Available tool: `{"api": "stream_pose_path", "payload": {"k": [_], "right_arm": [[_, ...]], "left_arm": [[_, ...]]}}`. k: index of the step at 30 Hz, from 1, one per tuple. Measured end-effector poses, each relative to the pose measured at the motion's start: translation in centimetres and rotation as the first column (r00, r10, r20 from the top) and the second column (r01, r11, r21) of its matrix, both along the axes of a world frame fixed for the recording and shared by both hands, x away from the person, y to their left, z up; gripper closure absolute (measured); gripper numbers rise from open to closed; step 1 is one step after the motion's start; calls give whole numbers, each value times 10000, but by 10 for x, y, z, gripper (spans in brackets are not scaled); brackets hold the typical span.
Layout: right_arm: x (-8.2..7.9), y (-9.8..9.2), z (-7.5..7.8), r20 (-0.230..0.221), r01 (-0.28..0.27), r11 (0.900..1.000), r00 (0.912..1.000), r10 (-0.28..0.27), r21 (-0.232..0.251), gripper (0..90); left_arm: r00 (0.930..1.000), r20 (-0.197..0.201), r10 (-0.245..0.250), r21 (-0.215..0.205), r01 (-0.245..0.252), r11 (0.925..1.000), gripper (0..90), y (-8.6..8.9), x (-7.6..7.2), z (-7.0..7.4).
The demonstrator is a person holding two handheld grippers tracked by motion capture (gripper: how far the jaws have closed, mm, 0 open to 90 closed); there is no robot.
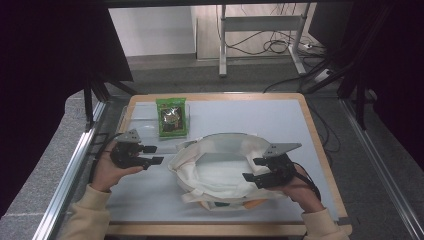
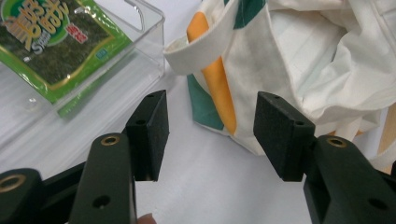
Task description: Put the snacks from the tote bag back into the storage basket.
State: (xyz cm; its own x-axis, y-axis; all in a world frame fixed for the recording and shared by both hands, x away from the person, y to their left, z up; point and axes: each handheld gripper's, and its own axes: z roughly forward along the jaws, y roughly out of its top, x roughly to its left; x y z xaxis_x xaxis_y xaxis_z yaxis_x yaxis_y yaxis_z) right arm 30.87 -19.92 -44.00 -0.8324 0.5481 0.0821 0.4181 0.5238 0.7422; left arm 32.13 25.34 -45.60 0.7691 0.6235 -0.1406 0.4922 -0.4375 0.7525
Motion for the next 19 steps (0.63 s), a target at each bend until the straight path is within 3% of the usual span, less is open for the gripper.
{"api": "stream_pose_path", "payload": {"k": [3, 19], "right_arm": [[0, 0, 0, 4, 11, 10000, 10000, -11, -2, 315], [-1, -4, 3, 107, 39, 9998, 9999, -41, 202, 315]], "left_arm": [[9998, -174, 54, 34, -53, 10000, 452, 0, -1, -5], [9993, -148, 358, 107, -356, 9993, 436, 4, -3, -12]]}}
